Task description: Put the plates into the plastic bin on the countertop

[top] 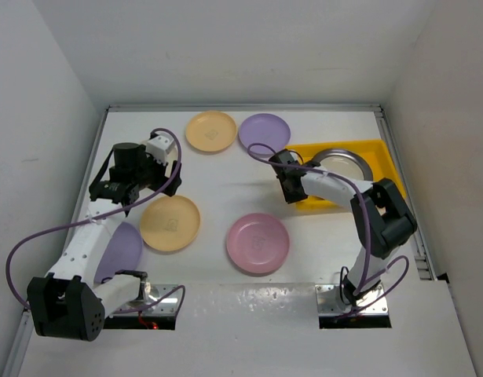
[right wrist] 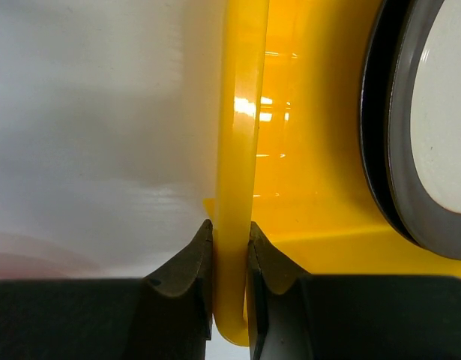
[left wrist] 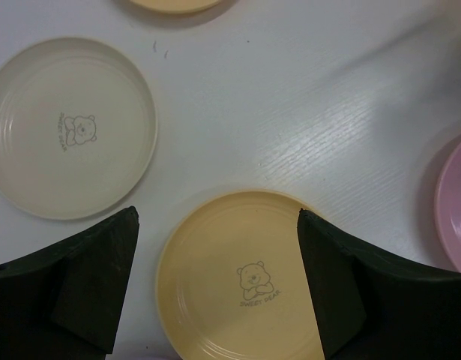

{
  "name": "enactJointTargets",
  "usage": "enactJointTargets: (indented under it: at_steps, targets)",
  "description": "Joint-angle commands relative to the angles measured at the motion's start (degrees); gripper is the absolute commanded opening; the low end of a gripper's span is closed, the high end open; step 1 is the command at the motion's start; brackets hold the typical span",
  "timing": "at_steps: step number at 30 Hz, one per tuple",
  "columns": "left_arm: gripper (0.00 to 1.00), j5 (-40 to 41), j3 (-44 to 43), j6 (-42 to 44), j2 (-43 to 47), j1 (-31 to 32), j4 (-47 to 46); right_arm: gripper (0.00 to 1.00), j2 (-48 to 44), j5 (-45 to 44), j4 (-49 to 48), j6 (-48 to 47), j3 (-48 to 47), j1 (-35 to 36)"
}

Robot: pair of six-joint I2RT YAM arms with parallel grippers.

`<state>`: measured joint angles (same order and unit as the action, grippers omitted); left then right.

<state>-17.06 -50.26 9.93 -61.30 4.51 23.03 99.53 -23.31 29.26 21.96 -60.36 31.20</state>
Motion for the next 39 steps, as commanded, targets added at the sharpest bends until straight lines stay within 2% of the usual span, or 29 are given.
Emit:
enactJointTargets:
  at_steps: [1, 2, 4, 5, 9, 11, 13, 14, 16, 17, 18, 20, 21, 22, 24, 26, 29, 33, 34, 35, 36, 38, 39]
  targets:
    - [0.88, 0.18, 0.16, 0.35, 1.80, 0.23, -1.84, 0.07, -0.74, -4.72, -3.50, -0.78, -2.31, 0.88]
    - [0.88, 0.18, 0.16, 0.35, 1.80, 0.23, -1.84, 0.18, -0.74, -4.99, -3.85, -0.60, -2.13, 0.88]
    - [0.88, 0.18, 0.16, 0.35, 2.32, 0.23, -1.84, 0.32, -0.13, -5.08, -2.72, 0.63, -2.66, 0.62]
    - [0.88, 0.18, 0.16, 0.35, 2.32, 0.23, -1.84, 0.46, 0.14, -4.82, -1.49, 1.85, -4.31, 0.53]
    - [0.88, 0.18, 0.16, 0.35, 2.85, 0.23, -1.84, 0.61, -1.17, -1.57, -1.30, 2.48, -6.87, 0.96]
    - [0.89, 0.18, 0.16, 0.35, 2.85, 0.23, -1.84, 0.72, -2.83, -0.95, -0.61, 3.18, -8.37, 1.14]
    - [0.89, 0.18, 0.16, 0.35, 3.38, 0.23, -1.15, 0.73, -4.16, 0.80, 1.24, 5.63, -9.60, 1.23]
    - [0.89, 0.79, -0.53, 0.35, 3.90, 0.23, -1.14, 0.77, -8.08, 3.16, 1.16, 5.73, -8.04, 1.49]
    - [0.89, 1.32, -0.54, 0.35, 4.69, 0.23, 0.69, 0.77, -11.62, 10.87, -1.12, 7.13, -3.12, 1.93]
    - [0.89, 1.94, -0.54, 0.87, 4.70, 0.23, 0.70, 0.77, -18.16, 13.88, -1.83, 7.22, -1.19, 2.02]
    - [0.89, 1.94, -0.54, 0.88, 5.48, 0.23, 1.57, 0.70, -20.14, 18.43, -3.92, 8.88, 6.14, 1.93]
    - [0.89, 2.46, -0.54, 0.88, 7.06, 0.23, 2.63, 0.56, -27.95, 23.12, -4.47, 11.17, 11.20, 1.76]
    - [0.89, 2.47, 0.07, 0.27, 7.68, 0.23, 3.42, 0.54, -29.55, 27.75, -6.21, 14.05, 19.14, 1.67]
    - [0.89, 2.47, 0.07, 0.26, 8.29, 0.23, 3.43, 0.54, -32.17, 29.62, -7.01, 15.21, 21.75, 1.50]
    - [0.89, 2.47, 1.48, -0.43, 10.23, 0.23, 3.96, 0.64, -34.13, 33.66, -11.23, 19.15, 29.47, 1.32]
    - [0.89, 3.17, 2.27, -1.05, 10.76, 0.23, 3.96, 0.73, -33.96, 34.38, -12.46, 20.66, 32.22, 1.32]
    - [0.89, 3.17, 2.79, -2.28, 12.07, 0.23, 5.27, 0.75, -32.21, 33.95, -19.29, 21.55, 35.83, 1.41]
    - [0.89, 3.17, 2.80, -3.43, 12.61, 0.23, 5.80, 0.56, -26.15, 32.54, -23.18, 21.72, 37.06, 1.41]
    - [0.89, 3.17, 2.80, -3.43, 13.30, 0.23, 6.32, 0.42, -25.27, 32.63, -24.15, 21.90, 37.68, 1.49]
    - [0.89, 3.17, 2.80, -3.43, 13.31, 0.23, 6.33, 0.34, -25.08, 32.97, -26.68, 21.90, 38.03, 1.49]
    - [0.89, 3.17, 2.80, -3.43, 13.92, 0.23, 6.33, 0.16, -24.30, 33.41, -26.88, 22.08, 38.21, 1.76]
    - [0.89, 3.17, 2.80, -3.43, 14.62, 0.23, 6.85, 0.00, -24.38, 33.59, -26.18, 21.82, 37.60, 2.11]
    - [0.89, 3.17, 2.80, -3.43, 14.63, 0.23, 6.86, 0.00, -25.51, 33.59, -25.48, 21.03, 37.33, 2.37]
